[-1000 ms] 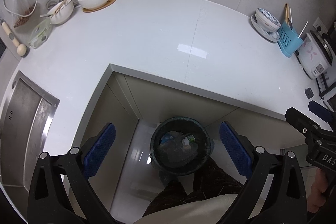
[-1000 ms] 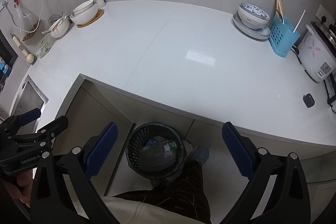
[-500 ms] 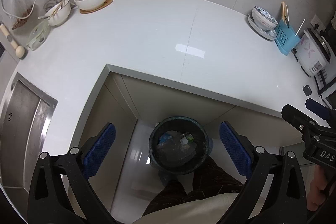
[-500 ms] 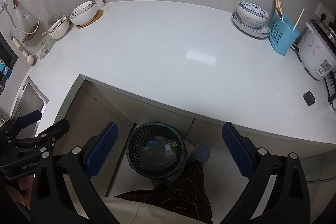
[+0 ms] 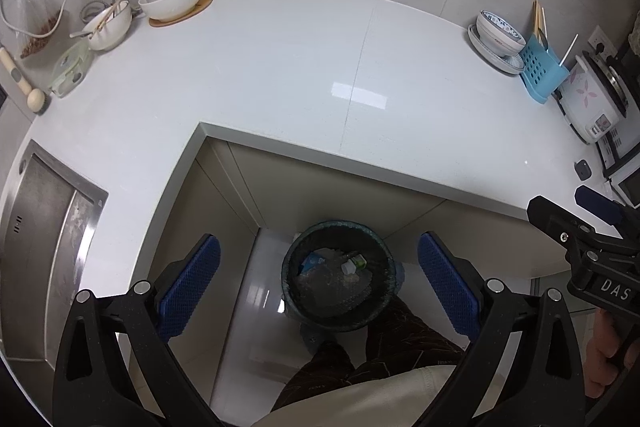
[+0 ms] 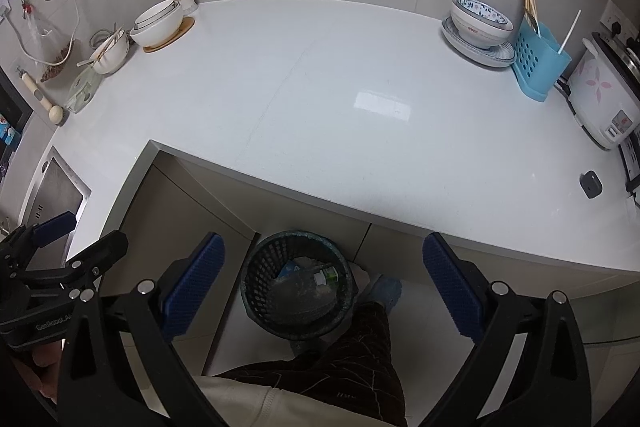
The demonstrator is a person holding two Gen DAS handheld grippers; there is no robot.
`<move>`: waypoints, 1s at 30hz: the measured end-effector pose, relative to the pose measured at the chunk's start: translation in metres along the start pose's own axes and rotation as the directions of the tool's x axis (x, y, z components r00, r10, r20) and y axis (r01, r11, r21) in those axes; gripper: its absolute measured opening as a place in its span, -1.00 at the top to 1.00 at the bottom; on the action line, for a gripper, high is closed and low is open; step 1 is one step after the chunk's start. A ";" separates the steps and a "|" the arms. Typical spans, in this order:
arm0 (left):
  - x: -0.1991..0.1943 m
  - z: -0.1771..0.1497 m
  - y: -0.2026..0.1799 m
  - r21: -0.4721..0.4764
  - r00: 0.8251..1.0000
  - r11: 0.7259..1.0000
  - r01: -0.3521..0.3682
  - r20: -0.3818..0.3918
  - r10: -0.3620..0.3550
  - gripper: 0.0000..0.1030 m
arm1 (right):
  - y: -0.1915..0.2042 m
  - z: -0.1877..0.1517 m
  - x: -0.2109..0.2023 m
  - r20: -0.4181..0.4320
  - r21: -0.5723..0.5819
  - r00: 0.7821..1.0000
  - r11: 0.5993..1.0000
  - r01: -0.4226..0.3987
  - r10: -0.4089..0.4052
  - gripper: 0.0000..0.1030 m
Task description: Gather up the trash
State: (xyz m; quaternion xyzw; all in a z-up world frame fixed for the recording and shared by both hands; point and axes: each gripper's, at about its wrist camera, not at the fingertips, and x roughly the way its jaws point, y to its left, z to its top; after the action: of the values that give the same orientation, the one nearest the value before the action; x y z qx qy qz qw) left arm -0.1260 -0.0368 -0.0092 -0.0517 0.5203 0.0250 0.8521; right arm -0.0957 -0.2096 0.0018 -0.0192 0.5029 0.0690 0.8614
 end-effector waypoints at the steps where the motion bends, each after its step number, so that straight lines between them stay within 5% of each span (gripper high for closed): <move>1: 0.000 0.000 0.000 0.001 1.000 1.000 -0.002 0.001 0.002 -0.88 | 0.000 0.000 0.000 0.000 -0.001 1.000 1.000 0.001 -0.001 -0.85; 30: 0.001 0.001 0.003 -0.010 1.000 1.000 -0.022 -0.008 0.022 -0.88 | 0.002 -0.004 0.004 -0.012 0.011 1.000 1.000 -0.006 0.006 -0.85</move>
State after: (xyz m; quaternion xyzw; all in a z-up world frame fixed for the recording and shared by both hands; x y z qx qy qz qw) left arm -0.1250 -0.0342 -0.0103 -0.0504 0.5241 0.0370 0.8493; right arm -0.0976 -0.2072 -0.0039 -0.0135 0.5083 0.0690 0.8583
